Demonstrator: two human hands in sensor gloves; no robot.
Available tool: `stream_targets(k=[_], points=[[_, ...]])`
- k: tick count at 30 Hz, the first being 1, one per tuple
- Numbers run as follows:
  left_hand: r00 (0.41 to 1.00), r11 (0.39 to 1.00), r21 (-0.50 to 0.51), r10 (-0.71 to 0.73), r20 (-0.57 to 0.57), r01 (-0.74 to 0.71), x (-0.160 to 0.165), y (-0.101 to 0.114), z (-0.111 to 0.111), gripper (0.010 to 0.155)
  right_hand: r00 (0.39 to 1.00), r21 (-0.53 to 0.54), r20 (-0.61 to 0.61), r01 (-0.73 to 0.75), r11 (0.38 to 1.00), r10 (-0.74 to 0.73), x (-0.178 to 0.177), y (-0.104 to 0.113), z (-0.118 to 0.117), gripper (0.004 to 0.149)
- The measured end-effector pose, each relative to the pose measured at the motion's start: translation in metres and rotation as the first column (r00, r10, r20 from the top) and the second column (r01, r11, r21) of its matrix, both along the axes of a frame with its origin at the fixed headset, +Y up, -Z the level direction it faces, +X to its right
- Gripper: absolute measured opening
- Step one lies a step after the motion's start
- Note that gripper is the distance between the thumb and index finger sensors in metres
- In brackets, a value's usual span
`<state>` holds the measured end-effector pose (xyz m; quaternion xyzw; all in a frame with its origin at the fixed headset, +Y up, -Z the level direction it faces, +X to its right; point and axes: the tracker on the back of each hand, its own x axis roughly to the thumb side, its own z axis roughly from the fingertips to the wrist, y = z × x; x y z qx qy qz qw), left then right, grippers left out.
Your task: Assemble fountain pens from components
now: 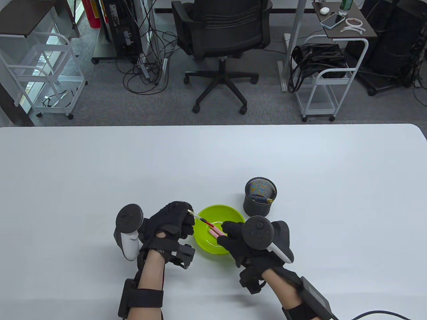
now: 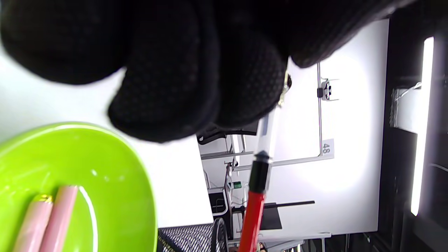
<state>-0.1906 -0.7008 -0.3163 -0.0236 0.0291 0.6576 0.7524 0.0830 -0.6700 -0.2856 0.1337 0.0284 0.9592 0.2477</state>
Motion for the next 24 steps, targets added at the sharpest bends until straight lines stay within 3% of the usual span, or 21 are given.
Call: stream_targets(k=[4, 7, 14, 20, 24], points=[[0.998, 0.999, 0.005, 0.044, -0.045, -0.044, -0.009, 0.0, 0.001, 0.046, 0.991, -0.089, -0.031, -0.13, 0.987, 0.128, -0.013, -0.005, -0.008, 0.052], [0.996, 0.998, 0.014, 0.059, -0.074, -0.058, -0.015, 0.001, 0.001, 0.046, 0.975, -0.115, -0.056, -0.221, 0.969, 0.216, -0.026, -0.009, -0.015, 0.041], [0.986, 0.998, 0.035, 0.061, -0.154, -0.056, -0.029, 0.004, 0.004, 0.046, 0.921, -0.215, -0.09, -0.39, 0.895, 0.38, -0.056, -0.022, -0.033, 0.04], [0.982, 0.993, 0.036, 0.118, -0.146, -0.114, -0.03, 0.002, 0.003, 0.046, 0.843, -0.177, -0.042, -0.535, 0.826, 0.537, -0.073, -0.031, -0.043, 0.044], [0.982, 0.991, 0.039, 0.132, -0.135, -0.127, -0.03, 0.003, 0.003, 0.046, 0.838, -0.172, -0.003, -0.538, 0.825, 0.546, -0.076, -0.032, -0.046, 0.044]])
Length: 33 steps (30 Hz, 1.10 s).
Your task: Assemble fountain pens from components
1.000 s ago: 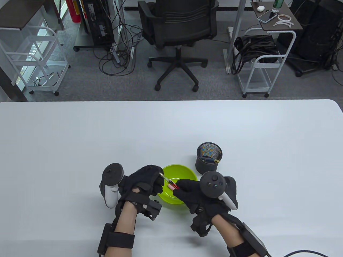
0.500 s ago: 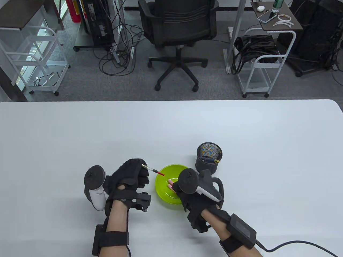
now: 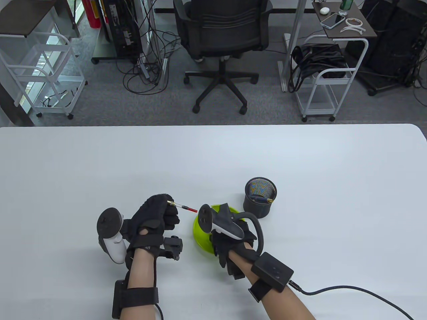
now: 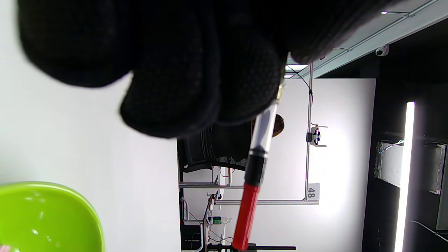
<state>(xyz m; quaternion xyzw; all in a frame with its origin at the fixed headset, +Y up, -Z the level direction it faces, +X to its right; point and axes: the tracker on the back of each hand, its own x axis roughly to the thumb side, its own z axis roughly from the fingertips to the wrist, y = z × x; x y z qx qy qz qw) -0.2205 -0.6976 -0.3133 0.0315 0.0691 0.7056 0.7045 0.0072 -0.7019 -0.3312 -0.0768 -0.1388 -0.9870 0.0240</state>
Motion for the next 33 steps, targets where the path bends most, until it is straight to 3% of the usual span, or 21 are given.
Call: stream_targets(k=[3, 5, 18, 33], points=[[1.0, 1.0, -0.001, 0.012, 0.001, -0.012, 0.0, 0.0, 0.0, 0.046, 0.998, 0.051, 0.042, -0.047, 0.998, 0.045, 0.001, -0.001, -0.004, 0.051], [1.0, 1.0, 0.0, 0.013, 0.005, -0.013, 0.001, 0.001, 0.0, 0.046, 0.995, 0.024, 0.069, -0.075, 0.997, 0.073, 0.003, -0.003, -0.007, 0.055], [1.0, 1.0, -0.003, 0.01, 0.008, -0.01, 0.0, 0.0, 0.0, 0.046, 0.992, -0.082, 0.127, -0.019, 0.996, 0.029, 0.011, -0.014, -0.017, 0.048], [1.0, 1.0, -0.003, 0.005, 0.01, -0.005, 0.002, 0.0, 0.0, 0.046, 0.992, -0.074, 0.097, -0.069, 0.995, 0.076, 0.006, -0.018, -0.021, 0.051]])
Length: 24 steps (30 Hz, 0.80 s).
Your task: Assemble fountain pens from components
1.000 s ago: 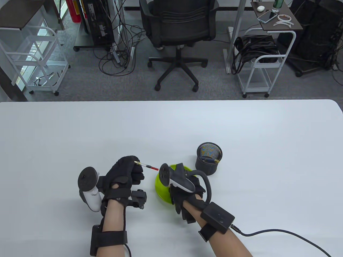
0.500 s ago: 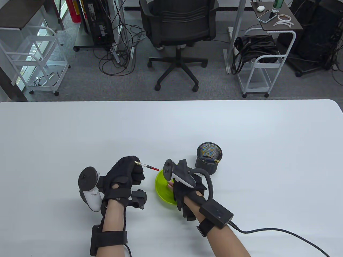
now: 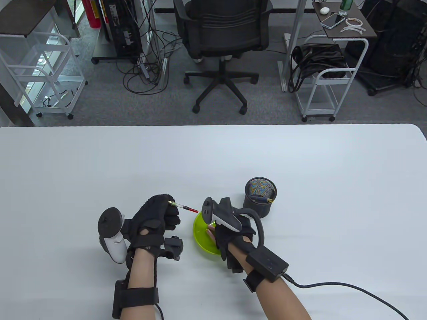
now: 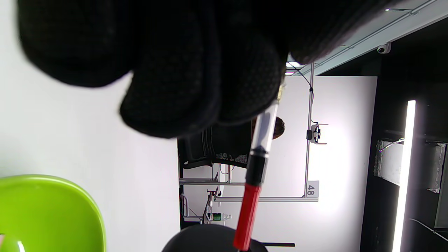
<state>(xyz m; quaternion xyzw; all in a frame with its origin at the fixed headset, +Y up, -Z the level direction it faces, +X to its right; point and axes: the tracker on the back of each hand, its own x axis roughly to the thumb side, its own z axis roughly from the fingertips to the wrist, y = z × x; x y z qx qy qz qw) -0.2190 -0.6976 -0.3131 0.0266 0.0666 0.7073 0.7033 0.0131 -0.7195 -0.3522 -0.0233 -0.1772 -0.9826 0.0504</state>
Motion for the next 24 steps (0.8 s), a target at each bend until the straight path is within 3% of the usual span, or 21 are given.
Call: stream_targets(k=[11, 16, 24], points=[[1.0, 1.0, 0.002, -0.001, 0.002, 0.001, 0.0, 0.0, 0.0, 0.046, 0.997, 0.014, -0.056, -0.047, 0.999, 0.048, -0.004, -0.002, 0.003, 0.049], [1.0, 1.0, 0.0, -0.002, -0.004, 0.002, -0.001, 0.0, 0.0, 0.046, 0.994, 0.104, -0.102, 0.035, 0.994, -0.025, -0.008, 0.014, 0.011, 0.05], [0.995, 0.996, 0.009, 0.093, 0.038, -0.094, 0.004, 0.0, 0.0, 0.046, 0.945, 0.133, -0.161, 0.307, 0.942, -0.285, 0.016, 0.042, 0.029, 0.05]])
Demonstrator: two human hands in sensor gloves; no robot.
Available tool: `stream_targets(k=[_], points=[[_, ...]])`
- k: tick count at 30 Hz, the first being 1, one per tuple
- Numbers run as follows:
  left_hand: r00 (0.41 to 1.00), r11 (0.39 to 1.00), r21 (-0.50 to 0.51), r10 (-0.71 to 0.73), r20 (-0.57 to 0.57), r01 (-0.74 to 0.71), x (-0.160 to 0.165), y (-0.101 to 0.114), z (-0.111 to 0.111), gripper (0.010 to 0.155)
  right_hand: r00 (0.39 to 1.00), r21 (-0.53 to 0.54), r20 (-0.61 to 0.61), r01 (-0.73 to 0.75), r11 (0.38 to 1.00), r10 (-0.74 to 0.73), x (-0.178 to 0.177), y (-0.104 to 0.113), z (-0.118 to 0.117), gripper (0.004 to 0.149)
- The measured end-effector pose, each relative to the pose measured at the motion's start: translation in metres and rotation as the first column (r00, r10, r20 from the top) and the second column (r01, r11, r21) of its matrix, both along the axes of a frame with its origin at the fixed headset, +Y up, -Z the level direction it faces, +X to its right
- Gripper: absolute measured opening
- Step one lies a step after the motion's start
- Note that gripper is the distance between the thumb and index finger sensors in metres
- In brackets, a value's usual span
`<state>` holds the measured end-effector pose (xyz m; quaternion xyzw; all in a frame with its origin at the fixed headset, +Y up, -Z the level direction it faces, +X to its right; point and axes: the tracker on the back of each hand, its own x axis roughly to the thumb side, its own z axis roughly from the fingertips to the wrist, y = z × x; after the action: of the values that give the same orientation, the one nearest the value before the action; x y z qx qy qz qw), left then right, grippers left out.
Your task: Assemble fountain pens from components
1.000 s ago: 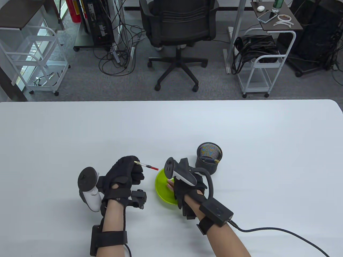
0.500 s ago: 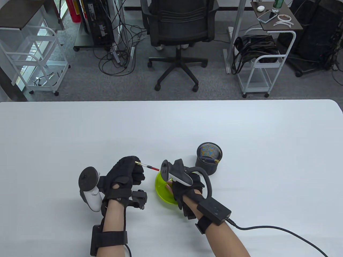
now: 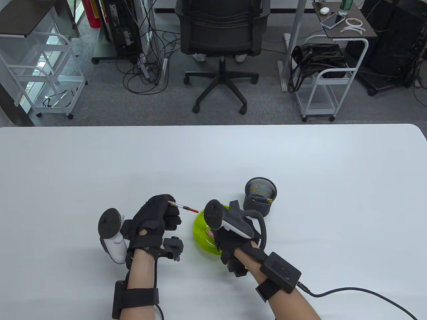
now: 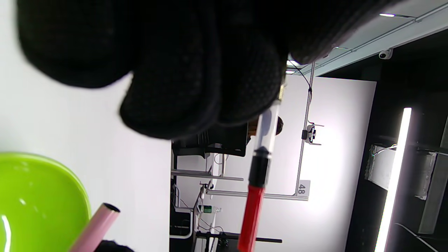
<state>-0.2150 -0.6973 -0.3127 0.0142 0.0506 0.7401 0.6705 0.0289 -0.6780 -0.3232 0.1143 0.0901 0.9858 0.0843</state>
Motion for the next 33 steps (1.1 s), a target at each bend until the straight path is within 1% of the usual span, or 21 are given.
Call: stream_targets(k=[3, 7, 10, 14, 19, 24, 33], points=[[1.0, 1.0, -0.002, -0.023, 0.001, 0.023, 0.001, 0.0, 0.0, 0.046, 0.99, 0.05, -0.036, 0.135, 0.99, -0.133, 0.017, 0.002, 0.01, 0.052], [0.998, 0.998, -0.011, -0.062, 0.011, 0.062, 0.004, -0.002, -0.001, 0.046, 0.977, 0.056, -0.043, 0.209, 0.976, -0.207, 0.034, 0.001, 0.017, 0.057], [0.996, 0.996, -0.019, -0.087, 0.015, 0.087, 0.006, -0.003, -0.001, 0.046, 0.964, 0.092, -0.03, 0.264, 0.96, -0.263, 0.043, 0.004, 0.019, 0.053], [0.994, 0.993, -0.033, -0.111, 0.02, 0.112, 0.007, -0.006, -0.002, 0.046, 0.933, 0.076, -0.04, 0.359, 0.93, -0.356, 0.049, 0.003, 0.023, 0.051], [0.99, 0.989, -0.042, -0.14, 0.026, 0.142, 0.01, -0.008, -0.002, 0.046, 0.929, 0.121, -0.059, 0.369, 0.921, -0.364, 0.051, 0.007, 0.029, 0.051], [0.986, 0.985, -0.054, -0.165, 0.038, 0.167, 0.013, -0.011, -0.003, 0.046, 0.943, 0.121, -0.065, 0.332, 0.935, -0.327, 0.05, 0.006, 0.029, 0.051], [0.978, 0.978, -0.052, -0.2, 0.067, 0.203, 0.019, -0.012, -0.004, 0.046, 0.939, 0.117, -0.051, 0.345, 0.931, -0.341, 0.052, 0.006, 0.029, 0.051]])
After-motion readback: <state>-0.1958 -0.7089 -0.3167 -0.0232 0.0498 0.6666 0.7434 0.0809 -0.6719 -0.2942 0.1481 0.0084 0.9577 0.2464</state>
